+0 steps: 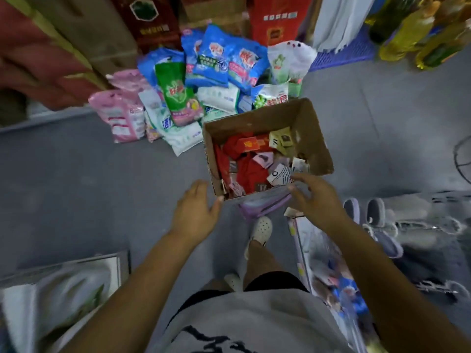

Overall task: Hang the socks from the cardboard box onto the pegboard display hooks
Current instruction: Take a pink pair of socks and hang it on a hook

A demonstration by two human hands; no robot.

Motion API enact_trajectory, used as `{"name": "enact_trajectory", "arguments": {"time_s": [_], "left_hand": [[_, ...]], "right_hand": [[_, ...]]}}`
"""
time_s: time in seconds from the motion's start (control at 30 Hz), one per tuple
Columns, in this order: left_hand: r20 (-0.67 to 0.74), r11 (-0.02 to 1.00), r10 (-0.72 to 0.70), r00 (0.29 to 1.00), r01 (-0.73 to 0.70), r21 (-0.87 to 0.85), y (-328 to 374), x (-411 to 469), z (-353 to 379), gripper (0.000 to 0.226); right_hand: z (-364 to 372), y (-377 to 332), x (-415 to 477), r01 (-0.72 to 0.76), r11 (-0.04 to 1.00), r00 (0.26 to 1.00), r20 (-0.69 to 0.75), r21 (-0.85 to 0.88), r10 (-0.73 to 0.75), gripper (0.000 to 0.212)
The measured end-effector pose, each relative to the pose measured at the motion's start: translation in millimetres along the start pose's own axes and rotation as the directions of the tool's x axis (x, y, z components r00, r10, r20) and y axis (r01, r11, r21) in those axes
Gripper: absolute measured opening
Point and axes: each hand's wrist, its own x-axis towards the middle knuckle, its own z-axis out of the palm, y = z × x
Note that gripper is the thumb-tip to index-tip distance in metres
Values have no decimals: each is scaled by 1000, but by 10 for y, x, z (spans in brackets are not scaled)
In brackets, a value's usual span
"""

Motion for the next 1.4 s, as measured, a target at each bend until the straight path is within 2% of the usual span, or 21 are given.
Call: {"name": "enact_trajectory", "arguments": {"time_s": [0.1,0.27,0.37,0.43,0.57,0.67,0.77,0.87,1.03,1.17,1.2,1.27,1.33,1.4], "left_hand": [[19,989,-126,992,127,-74,69,460,120,66],[106,903,-326,939,343,-258,17,1019,406,77],[190,855,-314,930,364,-369,-76,1193,608,64],[221,830,-313,924,379,-409,-107,1216,745,64],[117,875,-319,940,340,-345,-173,1199,930,64],[75,908,-302,950,311,-282,-199,1206,962,64],[83,910,-320,944,331,-250,-176,1223,953,64],[88,905,-338,937,349,-245,-164,1234,945,63],[114,893,-342,933,360,-271,-181,1239,938,68],[156,811,-352,923,384,-442,-146,1232,919,71],[132,793,-375,917,392,-467,-112,1219,900,72],[-30,817,-421,907,365,-446,-25,1176,849,72],[-223,861,-375,900,249,-444,87,1147,774,62],[-279,872,-285,917,127,-472,209,1165,702,45]], "right_hand": [[-100,136,660,40,985,996,82,-166,-27,32],[62,309,1612,48,963,970,243,-266,19,29],[292,504,2130,3,921,938,321,-389,133,28],[453,679,2386,-34,872,901,363,-488,238,27],[728,968,2665,-103,838,867,365,-536,340,12],[912,1108,2782,-185,826,831,364,-532,421,25],[1028,1156,2901,-324,828,852,239,-457,466,37],[1121,1197,2994,-348,828,844,238,-440,481,45],[1140,1069,2926,-322,869,833,323,-377,449,35],[879,883,2634,-392,910,881,232,-131,413,28],[794,827,2523,-390,918,894,207,-74,396,27],[627,702,2296,-367,930,918,168,16,359,23],[487,567,2096,-353,931,928,159,91,336,27],[380,438,1919,-360,913,926,188,192,326,31]]}}
